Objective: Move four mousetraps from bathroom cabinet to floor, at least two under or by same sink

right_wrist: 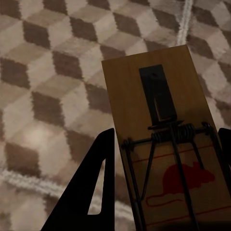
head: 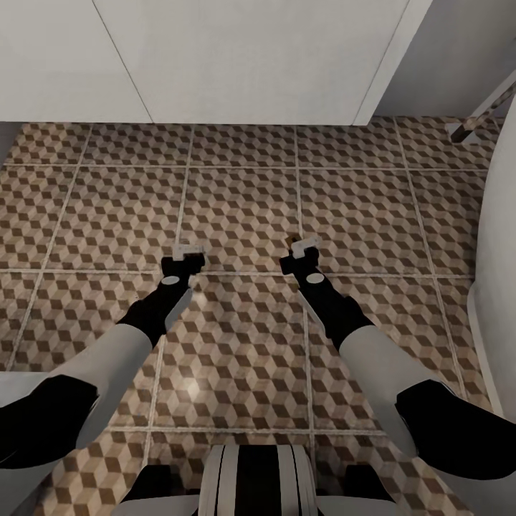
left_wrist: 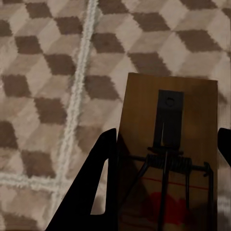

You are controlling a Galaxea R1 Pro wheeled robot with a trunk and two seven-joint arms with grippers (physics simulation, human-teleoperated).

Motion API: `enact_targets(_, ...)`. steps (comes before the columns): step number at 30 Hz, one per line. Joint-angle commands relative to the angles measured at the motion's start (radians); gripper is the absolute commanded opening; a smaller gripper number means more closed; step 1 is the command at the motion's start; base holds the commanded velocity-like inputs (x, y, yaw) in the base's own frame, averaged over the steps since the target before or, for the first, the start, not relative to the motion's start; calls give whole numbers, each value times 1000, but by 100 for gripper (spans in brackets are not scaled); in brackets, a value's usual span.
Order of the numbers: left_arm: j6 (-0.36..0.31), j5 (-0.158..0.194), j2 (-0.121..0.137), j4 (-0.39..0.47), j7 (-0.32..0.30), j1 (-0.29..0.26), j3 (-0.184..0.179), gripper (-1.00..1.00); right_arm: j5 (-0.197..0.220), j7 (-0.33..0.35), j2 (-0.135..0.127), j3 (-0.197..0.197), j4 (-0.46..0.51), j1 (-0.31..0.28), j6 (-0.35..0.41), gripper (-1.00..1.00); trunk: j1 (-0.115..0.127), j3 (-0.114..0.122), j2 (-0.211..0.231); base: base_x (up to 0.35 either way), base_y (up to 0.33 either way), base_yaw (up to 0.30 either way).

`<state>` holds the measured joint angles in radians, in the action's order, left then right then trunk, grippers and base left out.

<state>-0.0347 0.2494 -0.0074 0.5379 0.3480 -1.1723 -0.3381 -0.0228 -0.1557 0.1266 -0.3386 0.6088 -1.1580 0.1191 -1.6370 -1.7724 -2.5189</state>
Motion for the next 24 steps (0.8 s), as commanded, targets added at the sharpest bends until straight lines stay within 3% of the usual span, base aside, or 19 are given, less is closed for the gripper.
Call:
enact_targets(1,4,5,1,-9,12,1,-10,-100,0,-5,-1,-5,2,0,7,-100,0,0,0,0,0,0)
enact_targets(8,21,5,1,-54,12,23,-13,-100,0,-7,-1,-5,2,4,7,-100,0,0,0,0,0,0)
enact_targets(24,34,4,1,-40,13,27,-13,-100,1,-7,-1,-5,1,9,7,-100,0,0,0,0,0,0)
